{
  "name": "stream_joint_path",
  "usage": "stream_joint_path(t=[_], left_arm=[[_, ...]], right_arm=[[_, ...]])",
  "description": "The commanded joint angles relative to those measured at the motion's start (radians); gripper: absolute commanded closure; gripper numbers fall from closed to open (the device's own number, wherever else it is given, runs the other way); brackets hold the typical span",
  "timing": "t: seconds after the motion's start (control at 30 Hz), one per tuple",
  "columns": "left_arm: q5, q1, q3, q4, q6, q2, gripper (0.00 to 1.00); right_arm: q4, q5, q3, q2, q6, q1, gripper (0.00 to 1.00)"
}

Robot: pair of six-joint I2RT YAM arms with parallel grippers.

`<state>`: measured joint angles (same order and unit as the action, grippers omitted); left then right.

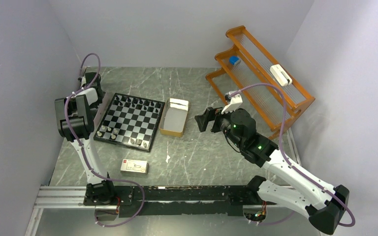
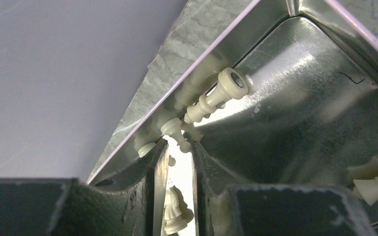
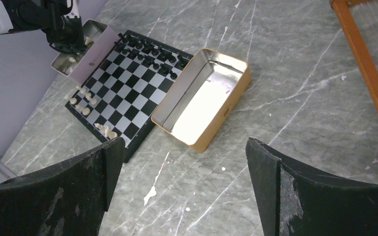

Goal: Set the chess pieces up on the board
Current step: Pick up the chess piece from the storage box.

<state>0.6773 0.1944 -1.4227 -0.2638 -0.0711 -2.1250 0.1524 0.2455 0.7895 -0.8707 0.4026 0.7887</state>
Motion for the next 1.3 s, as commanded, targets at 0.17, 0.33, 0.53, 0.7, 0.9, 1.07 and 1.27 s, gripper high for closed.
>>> stream_joint_path(t=[0.17, 0.33, 0.53, 0.7, 0.9, 1.07, 1.27], left_arm=[[0.004, -0.009, -0.012, 0.009, -0.005, -0.003, 0.78], [-0.009, -0.017, -0.014, -0.011, -0.015, 0.023, 0.83], [-0.019, -0.033, -0.019, -0.043, -0.02, 0.056, 0.85], [-0.054, -0.035, -0.021, -0.095, -0.04, 0.092, 0.85], [-0.154, -0.034, -0.108, -0.263, -0.093, 0.113, 0.85], [-0.24, -0.035, -0.189, -0.414, -0.124, 0.141, 0.86], [-0.38, -0.034, -0.238, -0.528, -0.13, 0.204, 0.86]], right_arm=[[-0.038, 0.018, -0.023, 0.022, -0.014, 0.001, 0.02], [-0.037, 0.016, -0.031, 0.034, -0.015, 0.001, 0.02], [-0.041, 0.009, -0.051, 0.052, -0.003, 0.001, 0.02], [-0.053, 0.0, -0.058, 0.053, -0.005, 0.001, 0.02], [-0.049, 0.003, -0.053, 0.055, -0.02, 0.001, 0.02], [-0.032, -0.004, -0.04, 0.062, -0.027, 0.001, 0.02], [-0.014, -0.025, -0.027, 0.081, -0.008, 0.001, 0.02]])
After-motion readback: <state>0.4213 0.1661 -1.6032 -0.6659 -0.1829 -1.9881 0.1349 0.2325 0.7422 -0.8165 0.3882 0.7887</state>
